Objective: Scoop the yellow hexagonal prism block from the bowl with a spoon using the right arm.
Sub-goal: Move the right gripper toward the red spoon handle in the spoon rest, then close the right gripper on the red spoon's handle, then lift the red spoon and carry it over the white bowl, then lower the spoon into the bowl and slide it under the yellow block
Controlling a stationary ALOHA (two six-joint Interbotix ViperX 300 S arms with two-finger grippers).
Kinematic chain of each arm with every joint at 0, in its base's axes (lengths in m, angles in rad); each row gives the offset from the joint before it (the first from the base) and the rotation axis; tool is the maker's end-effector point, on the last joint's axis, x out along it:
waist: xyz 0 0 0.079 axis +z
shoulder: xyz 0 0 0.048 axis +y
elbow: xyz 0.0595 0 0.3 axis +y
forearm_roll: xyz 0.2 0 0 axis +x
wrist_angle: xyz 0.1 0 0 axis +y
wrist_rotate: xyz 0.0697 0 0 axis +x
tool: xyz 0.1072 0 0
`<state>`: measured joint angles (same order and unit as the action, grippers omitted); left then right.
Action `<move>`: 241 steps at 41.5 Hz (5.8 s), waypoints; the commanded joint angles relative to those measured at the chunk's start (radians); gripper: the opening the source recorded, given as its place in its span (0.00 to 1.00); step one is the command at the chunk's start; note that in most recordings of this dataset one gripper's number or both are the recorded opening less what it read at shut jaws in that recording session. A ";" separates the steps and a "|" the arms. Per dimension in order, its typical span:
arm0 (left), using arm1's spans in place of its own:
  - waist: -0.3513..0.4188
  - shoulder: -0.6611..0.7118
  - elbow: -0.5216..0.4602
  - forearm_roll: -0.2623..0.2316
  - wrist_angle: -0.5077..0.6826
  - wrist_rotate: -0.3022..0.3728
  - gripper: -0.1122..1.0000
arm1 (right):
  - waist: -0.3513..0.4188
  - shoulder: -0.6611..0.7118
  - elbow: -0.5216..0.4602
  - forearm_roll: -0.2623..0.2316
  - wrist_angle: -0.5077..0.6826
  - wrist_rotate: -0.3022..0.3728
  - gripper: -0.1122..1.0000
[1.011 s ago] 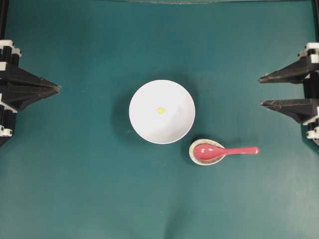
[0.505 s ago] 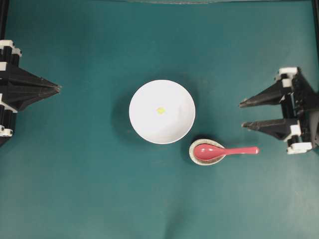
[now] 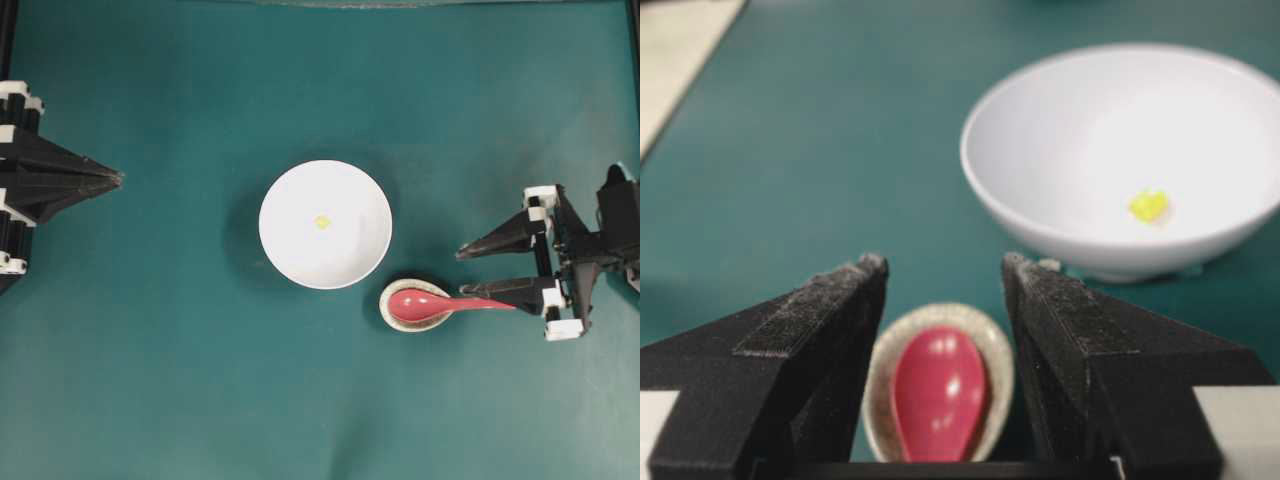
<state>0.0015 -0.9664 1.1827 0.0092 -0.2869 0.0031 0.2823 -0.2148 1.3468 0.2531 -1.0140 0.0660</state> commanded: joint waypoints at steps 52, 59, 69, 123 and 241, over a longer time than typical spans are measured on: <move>0.002 0.012 -0.015 0.005 0.009 0.005 0.10 | 0.221 0.354 -0.012 0.213 -0.149 -0.003 0.60; 0.002 0.012 -0.014 0.005 0.009 0.006 0.10 | 0.221 0.356 -0.015 0.213 -0.135 -0.003 0.58; 0.002 0.012 -0.015 0.005 0.009 0.006 0.10 | 0.221 0.354 -0.015 0.213 -0.135 -0.003 0.43; 0.002 0.012 -0.015 0.012 0.012 0.006 0.10 | -0.091 -0.244 -0.262 0.209 0.726 -0.272 0.32; 0.002 0.011 -0.015 0.012 0.003 0.011 0.10 | -0.388 0.249 -0.908 0.017 1.381 -0.279 0.32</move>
<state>0.0015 -0.9618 1.1827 0.0184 -0.2746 0.0138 -0.1089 0.0537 0.4617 0.2684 0.3789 -0.2117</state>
